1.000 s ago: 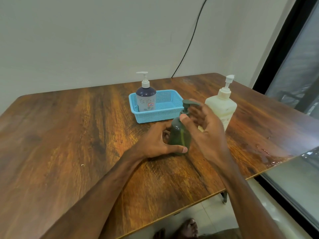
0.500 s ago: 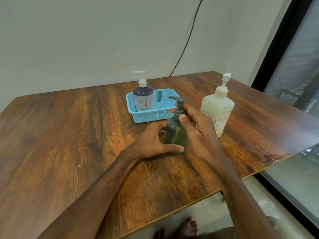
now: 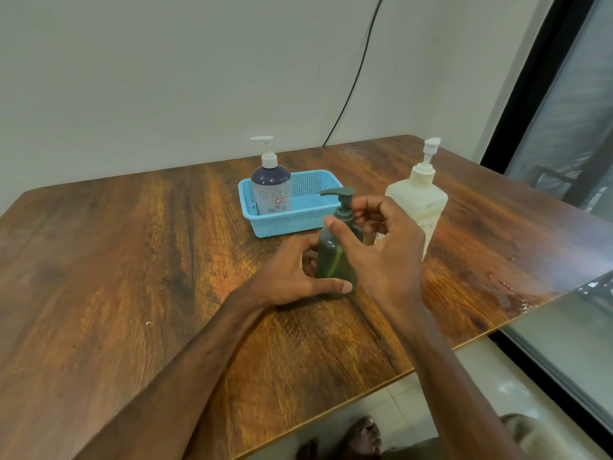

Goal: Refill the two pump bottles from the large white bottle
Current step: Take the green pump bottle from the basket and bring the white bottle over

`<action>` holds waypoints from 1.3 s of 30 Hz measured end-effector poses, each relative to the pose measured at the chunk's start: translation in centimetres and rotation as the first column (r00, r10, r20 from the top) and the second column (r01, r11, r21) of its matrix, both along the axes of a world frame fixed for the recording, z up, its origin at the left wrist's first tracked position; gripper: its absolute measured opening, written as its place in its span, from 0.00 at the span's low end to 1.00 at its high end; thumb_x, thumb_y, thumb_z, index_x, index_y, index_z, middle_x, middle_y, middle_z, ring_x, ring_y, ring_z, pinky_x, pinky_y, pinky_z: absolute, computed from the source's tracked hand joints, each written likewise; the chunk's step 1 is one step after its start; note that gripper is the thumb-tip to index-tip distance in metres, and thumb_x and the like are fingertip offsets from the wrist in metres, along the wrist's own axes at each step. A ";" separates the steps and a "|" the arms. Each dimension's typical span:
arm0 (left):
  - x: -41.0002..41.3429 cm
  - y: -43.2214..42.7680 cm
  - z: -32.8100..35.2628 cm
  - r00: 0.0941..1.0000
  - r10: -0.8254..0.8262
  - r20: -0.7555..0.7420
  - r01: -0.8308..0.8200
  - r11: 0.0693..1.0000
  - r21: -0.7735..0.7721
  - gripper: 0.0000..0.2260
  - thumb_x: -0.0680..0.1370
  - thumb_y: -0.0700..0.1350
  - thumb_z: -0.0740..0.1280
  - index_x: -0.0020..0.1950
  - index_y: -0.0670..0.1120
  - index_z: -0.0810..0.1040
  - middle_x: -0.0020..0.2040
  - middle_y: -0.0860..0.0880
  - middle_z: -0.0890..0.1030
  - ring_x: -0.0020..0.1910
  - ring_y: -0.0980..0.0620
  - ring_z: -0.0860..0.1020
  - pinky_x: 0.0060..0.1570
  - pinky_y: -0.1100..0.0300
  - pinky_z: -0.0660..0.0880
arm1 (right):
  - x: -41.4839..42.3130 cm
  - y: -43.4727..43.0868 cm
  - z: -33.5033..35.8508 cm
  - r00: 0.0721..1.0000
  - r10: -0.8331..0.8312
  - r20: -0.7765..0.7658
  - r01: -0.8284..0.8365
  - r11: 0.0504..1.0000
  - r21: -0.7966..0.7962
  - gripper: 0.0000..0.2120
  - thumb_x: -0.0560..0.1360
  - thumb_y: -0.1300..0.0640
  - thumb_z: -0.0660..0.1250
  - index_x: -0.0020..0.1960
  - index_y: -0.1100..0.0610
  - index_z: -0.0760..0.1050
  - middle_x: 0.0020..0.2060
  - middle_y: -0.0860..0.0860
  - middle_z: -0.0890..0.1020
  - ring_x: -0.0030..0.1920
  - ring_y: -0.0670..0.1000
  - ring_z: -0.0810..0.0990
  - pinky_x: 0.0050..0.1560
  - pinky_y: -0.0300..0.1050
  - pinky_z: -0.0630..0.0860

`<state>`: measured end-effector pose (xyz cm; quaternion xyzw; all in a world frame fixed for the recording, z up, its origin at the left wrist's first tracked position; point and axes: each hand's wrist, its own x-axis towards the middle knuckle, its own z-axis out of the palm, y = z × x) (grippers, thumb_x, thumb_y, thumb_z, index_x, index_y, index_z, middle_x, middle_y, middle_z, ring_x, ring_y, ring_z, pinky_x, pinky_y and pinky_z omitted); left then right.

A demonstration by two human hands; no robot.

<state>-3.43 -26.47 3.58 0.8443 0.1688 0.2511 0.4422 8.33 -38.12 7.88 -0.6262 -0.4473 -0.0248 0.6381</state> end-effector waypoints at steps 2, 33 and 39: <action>0.0 0.1 0.0 1.000 -0.003 0.015 0.003 1.000 -0.011 0.22 0.71 0.44 0.84 0.63 0.54 0.82 0.60 0.56 0.86 0.59 0.56 0.84 0.62 0.49 0.81 | 0.1 -0.1 -0.2 0.999 0.029 0.037 -0.027 0.998 -0.052 0.14 0.75 0.56 0.75 0.60 0.54 0.80 0.51 0.44 0.84 0.51 0.41 0.82 0.53 0.37 0.80; 0.0 0.1 -0.1 0.999 -0.014 -0.037 0.013 0.999 -0.029 0.23 0.71 0.44 0.84 0.60 0.60 0.80 0.59 0.66 0.84 0.60 0.64 0.83 0.62 0.65 0.79 | 0.5 -0.5 -0.1 1.000 0.002 -0.017 -0.003 0.999 -0.040 0.28 0.66 0.42 0.81 0.58 0.51 0.75 0.50 0.45 0.81 0.52 0.45 0.80 0.50 0.42 0.80; 0.1 0.4 -0.2 0.999 -0.023 -0.027 0.022 0.999 -0.036 0.24 0.72 0.46 0.83 0.65 0.49 0.82 0.60 0.54 0.86 0.61 0.56 0.84 0.65 0.51 0.80 | 0.3 0.1 -0.6 0.999 0.033 0.013 -0.032 0.999 -0.039 0.16 0.73 0.52 0.77 0.58 0.54 0.79 0.49 0.44 0.83 0.50 0.42 0.82 0.52 0.43 0.81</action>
